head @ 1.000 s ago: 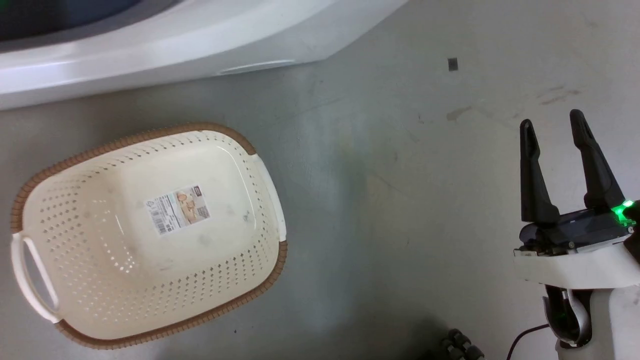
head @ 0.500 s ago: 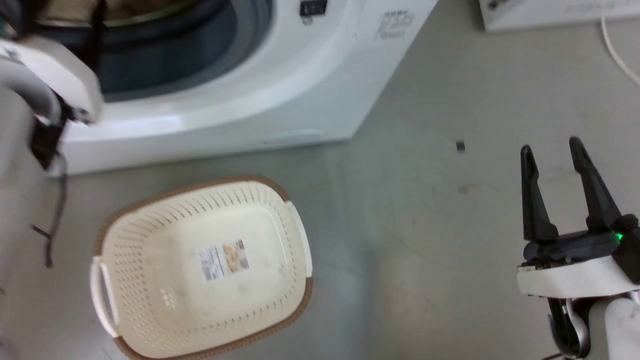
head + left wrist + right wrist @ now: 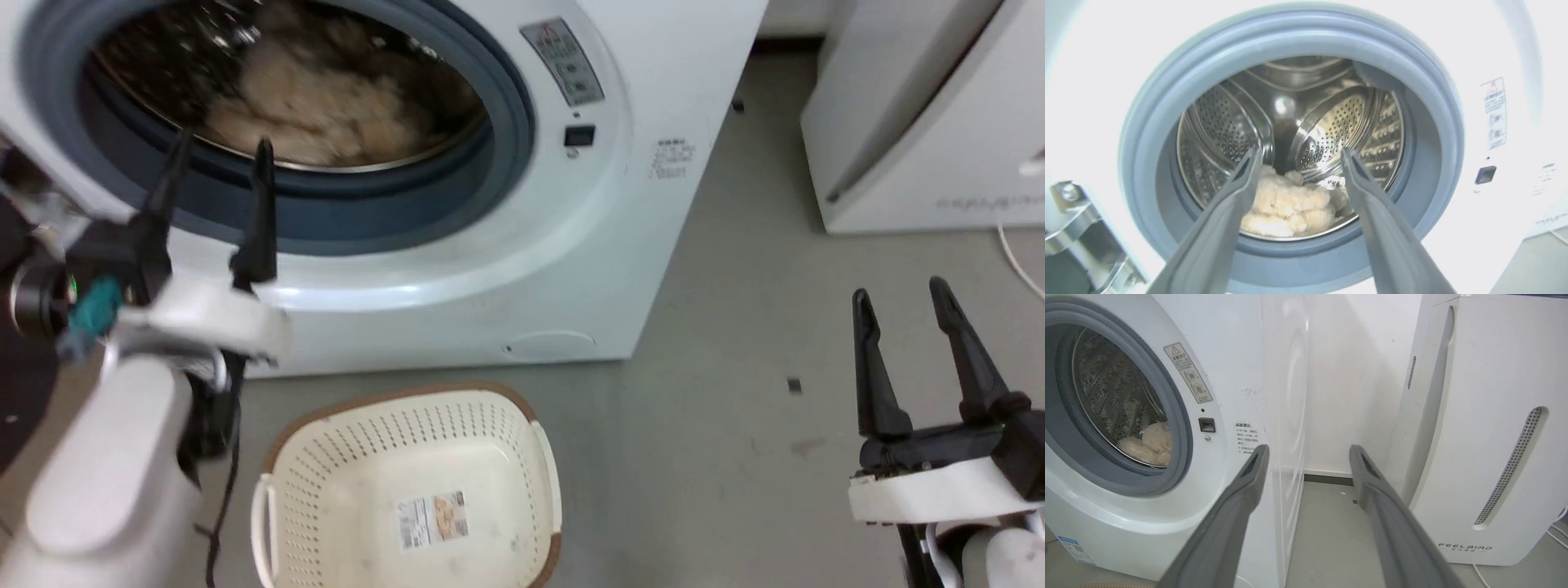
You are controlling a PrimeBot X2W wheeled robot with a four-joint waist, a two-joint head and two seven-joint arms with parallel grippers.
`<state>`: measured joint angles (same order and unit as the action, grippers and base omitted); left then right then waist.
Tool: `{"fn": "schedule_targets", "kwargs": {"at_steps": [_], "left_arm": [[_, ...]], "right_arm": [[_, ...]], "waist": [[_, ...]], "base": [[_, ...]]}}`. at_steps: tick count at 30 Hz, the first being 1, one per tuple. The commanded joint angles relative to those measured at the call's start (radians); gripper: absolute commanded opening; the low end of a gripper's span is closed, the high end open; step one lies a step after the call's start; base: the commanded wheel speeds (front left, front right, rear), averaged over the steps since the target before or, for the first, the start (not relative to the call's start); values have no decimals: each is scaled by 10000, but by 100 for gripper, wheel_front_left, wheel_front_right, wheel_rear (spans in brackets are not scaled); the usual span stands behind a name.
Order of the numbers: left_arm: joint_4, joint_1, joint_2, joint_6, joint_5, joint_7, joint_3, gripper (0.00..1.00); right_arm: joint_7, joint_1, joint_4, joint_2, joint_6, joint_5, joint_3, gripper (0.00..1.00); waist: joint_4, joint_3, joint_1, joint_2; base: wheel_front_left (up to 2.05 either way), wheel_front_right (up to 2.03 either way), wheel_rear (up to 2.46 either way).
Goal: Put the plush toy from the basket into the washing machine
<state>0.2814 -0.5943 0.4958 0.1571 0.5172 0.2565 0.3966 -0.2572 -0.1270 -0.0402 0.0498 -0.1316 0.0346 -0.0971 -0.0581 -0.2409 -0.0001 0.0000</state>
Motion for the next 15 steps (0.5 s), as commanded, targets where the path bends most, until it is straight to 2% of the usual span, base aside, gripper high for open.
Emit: {"fn": "schedule_targets", "kwargs": {"at_steps": [1, 7, 15], "left_arm": [[-508, 614, -191, 111, -251, 51, -333, 100], [-2161, 2870, -885, 324, -1141, 52, -1523, 100], [-2773, 4778, -1769, 209, -1939, 52, -2314, 100]], "right_arm": [[-46, 212, 24, 4, 9, -8, 6, 100], [-46, 547, 8, 4, 9, 56, 92, 100], [-46, 912, 53, 4, 9, 121, 207, 100]], "waist": [[302, 534, 1, 0], [396, 1046, 1, 0], [477, 1442, 1, 0]], "base": [[0, 0, 0], [0, 0, 0], [0, 0, 0]]}}
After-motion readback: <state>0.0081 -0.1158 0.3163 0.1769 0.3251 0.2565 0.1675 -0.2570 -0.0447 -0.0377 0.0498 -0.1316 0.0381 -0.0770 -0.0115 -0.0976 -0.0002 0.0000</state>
